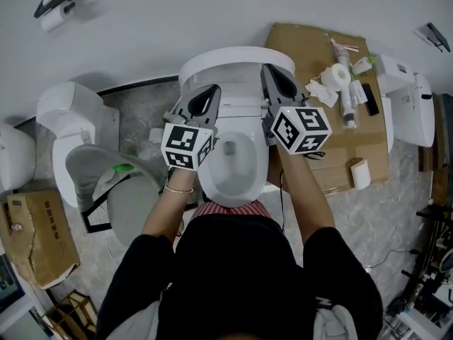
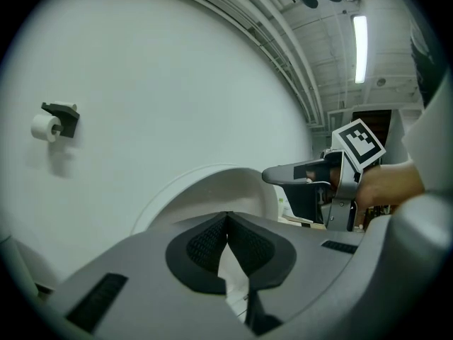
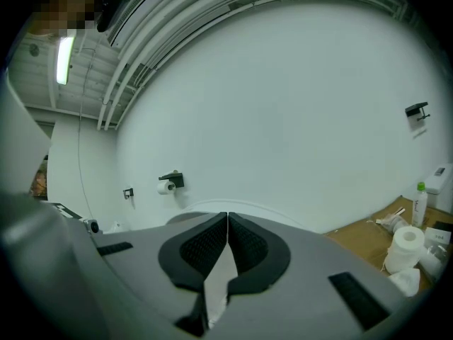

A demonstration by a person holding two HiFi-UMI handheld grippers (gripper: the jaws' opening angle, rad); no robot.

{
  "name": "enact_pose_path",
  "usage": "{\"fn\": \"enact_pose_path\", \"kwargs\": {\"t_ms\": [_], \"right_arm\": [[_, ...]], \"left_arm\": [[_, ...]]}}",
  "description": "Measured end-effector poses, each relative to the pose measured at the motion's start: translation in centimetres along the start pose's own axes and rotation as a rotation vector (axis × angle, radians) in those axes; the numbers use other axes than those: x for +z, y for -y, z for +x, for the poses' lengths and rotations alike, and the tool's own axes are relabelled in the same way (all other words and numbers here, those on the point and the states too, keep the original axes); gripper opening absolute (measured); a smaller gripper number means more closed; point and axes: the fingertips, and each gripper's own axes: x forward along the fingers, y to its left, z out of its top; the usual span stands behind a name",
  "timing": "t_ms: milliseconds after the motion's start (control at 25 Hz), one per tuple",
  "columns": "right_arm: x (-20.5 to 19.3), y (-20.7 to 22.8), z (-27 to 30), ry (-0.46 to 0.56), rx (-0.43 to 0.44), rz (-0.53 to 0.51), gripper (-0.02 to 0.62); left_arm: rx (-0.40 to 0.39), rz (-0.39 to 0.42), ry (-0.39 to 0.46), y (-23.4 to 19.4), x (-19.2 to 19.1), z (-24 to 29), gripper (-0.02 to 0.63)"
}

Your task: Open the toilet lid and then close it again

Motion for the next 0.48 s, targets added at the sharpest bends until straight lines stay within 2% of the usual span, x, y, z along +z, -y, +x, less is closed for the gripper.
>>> {"fn": "enact_pose_path", "kwargs": {"t_ms": [480], "right_arm": [[0.6,1.1,2.5,0.011,0.028,0.011,0.021]], "left_arm": [[0.010,0.022,0.002,-0.6,0.2,1.3,0.003]]}}
